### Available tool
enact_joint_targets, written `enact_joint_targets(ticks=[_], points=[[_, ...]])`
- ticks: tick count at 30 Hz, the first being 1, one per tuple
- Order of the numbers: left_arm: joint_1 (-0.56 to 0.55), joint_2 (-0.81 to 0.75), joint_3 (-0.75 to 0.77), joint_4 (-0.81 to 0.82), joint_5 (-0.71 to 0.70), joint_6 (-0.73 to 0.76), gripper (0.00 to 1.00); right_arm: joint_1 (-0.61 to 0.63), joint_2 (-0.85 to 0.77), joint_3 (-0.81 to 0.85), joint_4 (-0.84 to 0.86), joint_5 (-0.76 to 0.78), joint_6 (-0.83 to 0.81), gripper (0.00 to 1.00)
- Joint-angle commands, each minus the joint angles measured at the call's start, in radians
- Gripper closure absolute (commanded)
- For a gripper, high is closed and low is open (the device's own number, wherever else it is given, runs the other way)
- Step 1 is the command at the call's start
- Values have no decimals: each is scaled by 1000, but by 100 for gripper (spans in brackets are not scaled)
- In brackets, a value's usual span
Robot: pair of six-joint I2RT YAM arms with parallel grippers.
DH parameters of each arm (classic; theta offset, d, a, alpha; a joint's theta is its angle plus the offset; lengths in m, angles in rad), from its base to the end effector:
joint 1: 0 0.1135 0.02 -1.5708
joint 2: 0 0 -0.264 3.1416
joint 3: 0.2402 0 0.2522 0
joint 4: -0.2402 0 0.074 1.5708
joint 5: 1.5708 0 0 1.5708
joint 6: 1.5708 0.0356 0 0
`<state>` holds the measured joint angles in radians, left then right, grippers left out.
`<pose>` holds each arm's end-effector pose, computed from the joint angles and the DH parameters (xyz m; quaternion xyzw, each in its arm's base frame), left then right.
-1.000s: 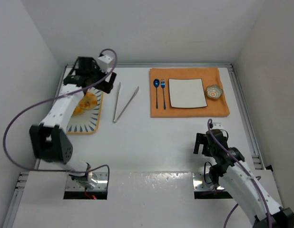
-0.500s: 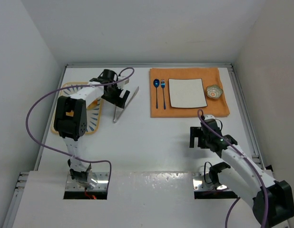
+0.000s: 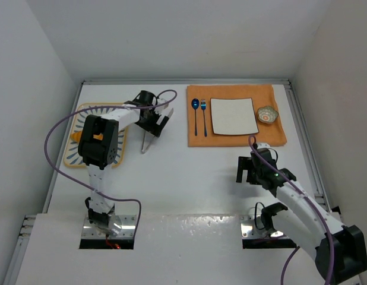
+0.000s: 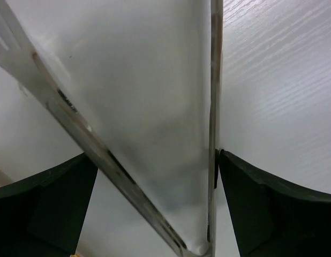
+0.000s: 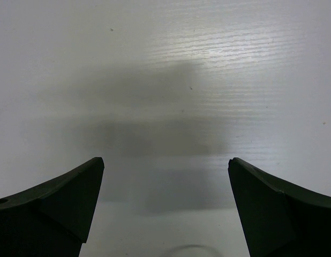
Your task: Place the bread
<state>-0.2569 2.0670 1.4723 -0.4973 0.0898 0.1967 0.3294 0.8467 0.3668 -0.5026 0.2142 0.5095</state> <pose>0.4176 -0.1130 0.1610 0.2286 0.9433 -0.0507 0.2355 0.1448 0.0415 0.1609 0.1164 0.9449 0.0240 0.3049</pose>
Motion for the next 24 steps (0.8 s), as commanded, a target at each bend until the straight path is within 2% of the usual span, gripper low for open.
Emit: enact_joint_targets(ticks=[1, 4, 5, 7, 8, 9, 13, 14, 17, 21, 24], points=[[-30, 54, 8, 6, -50, -32, 0, -3, -11, 14, 19, 27, 24, 1], [-30, 64, 8, 6, -59, -57, 3, -1, 6, 50, -1, 57, -5, 1], [-30, 64, 8, 6, -59, -57, 12, -3, 15, 58, -2, 60, -12, 1], [-21, 64, 19, -29, -59, -57, 23, -1, 25, 75, -1, 65, -26, 1], [-21, 48, 43, -46, -59, -57, 33, -3, 31, 78, 4, 65, -28, 1], [-21, 23, 60, -67, -59, -57, 36, -3, 35, 83, 10, 62, -26, 1], [-1, -22, 262, -268, 14, -39, 37, -1, 38, 92, 27, 50, -40, 1], [-1, -34, 366, -359, 33, -28, 37, -3, 43, 99, 27, 53, -45, 1], [24, -44, 535, -513, 60, 23, 36, -3, 45, 112, 29, 50, -62, 1], [77, -44, 637, -656, 70, 55, 36, -4, 28, 109, 32, 45, -77, 1], [157, -83, 605, -670, 79, 55, 40, -3, 20, 95, 42, 44, -78, 1]])
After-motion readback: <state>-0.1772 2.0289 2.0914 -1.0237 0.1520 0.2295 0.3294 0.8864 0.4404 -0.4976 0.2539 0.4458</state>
